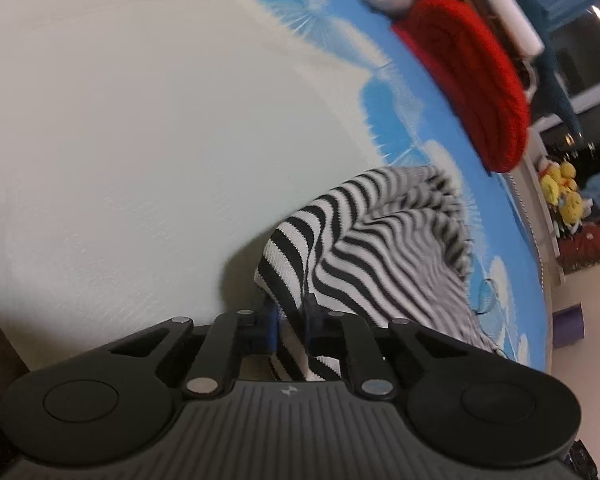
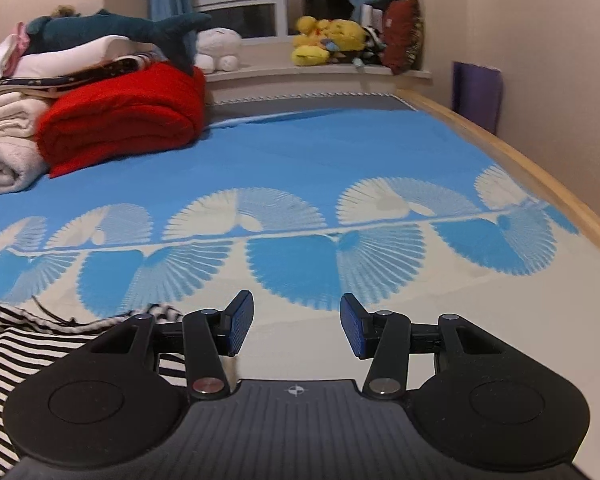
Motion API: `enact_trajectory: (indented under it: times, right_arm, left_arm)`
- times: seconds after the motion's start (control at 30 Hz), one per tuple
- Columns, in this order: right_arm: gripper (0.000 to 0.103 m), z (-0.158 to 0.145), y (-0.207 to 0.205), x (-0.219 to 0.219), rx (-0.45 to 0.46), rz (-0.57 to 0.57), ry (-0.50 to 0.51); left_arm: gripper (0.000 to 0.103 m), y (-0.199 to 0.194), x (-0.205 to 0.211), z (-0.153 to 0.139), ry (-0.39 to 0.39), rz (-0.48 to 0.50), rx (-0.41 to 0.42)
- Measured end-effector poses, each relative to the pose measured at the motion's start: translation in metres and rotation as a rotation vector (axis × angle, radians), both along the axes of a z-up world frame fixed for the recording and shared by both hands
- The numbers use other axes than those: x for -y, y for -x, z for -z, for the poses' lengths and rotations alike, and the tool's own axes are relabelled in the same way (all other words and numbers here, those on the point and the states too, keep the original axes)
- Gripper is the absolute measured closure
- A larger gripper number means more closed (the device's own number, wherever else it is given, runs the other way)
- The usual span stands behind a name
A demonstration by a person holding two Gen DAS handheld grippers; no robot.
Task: Fold small clothes
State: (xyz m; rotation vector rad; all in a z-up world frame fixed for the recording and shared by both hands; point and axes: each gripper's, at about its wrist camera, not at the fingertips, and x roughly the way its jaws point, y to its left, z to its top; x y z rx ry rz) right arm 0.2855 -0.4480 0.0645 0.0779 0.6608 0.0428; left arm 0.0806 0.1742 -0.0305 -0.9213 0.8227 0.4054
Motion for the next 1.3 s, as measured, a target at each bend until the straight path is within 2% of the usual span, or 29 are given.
enact_trajectory:
  times: [0.13, 0.23, 0.33, 0.43, 0.53, 0.6, 0.63, 0.67, 0.73, 0.83, 1.0, 1.17, 1.3]
  right_arm:
    - [0.053, -0.005, 0.008, 0.017, 0.004, 0.048, -0.050]
    - [0.053, -0.018, 0.023, 0.029, 0.022, 0.077, -0.101]
    - [0.053, -0.033, 0.040, 0.045, 0.058, 0.115, -0.187]
    - [0.053, -0.041, 0.059, 0.056, 0.102, 0.122, -0.164]
    - [0.053, -0.042, 0.074, 0.068, 0.123, 0.118, -0.164]
    - [0.053, -0.038, 0.081, 0.076, 0.116, 0.125, -0.167]
    - [0.053, -0.036, 0.083, 0.081, 0.112, 0.132, -0.171]
    - [0.053, -0.034, 0.086, 0.086, 0.109, 0.139, -0.178]
    - [0.053, -0.029, 0.088, 0.094, 0.092, 0.151, -0.206]
    - [0.053, -0.021, 0.087, 0.102, 0.049, 0.161, -0.284]
    - [0.053, -0.013, 0.072, 0.088, -0.002, 0.084, -0.359]
    - [0.053, 0.005, 0.045, 0.051, -0.151, -0.038, -0.434]
    - [0.053, 0.021, 0.019, 0.012, -0.260, -0.105, -0.424]
  left_arm:
    - [0.092, -0.016, 0.034, -0.057, -0.169, 0.112, 0.035]
    - [0.092, -0.038, 0.085, -0.107, -0.277, 0.219, 0.103]
    - [0.093, -0.064, 0.166, -0.152, -0.365, 0.368, 0.188]
    - [0.093, -0.075, 0.265, -0.177, -0.436, 0.573, 0.282]
    - [0.092, -0.074, 0.360, -0.165, -0.487, 0.775, 0.332]
    - [0.085, -0.076, 0.417, -0.136, -0.484, 0.944, 0.273]
    - [0.080, -0.077, 0.439, -0.118, -0.460, 1.041, 0.209]
    - [0.080, -0.078, 0.454, -0.100, -0.434, 1.101, 0.145]
    - [0.080, -0.073, 0.459, -0.084, -0.418, 1.106, 0.088]
    - [0.080, -0.064, 0.430, -0.089, -0.344, 1.069, 0.121]
    - [0.079, -0.055, 0.361, -0.104, -0.486, 0.994, 0.139]
    - [0.079, -0.056, 0.299, -0.093, -0.465, 0.870, 0.114]
    - [0.079, -0.049, 0.274, -0.083, -0.454, 0.833, 0.096]
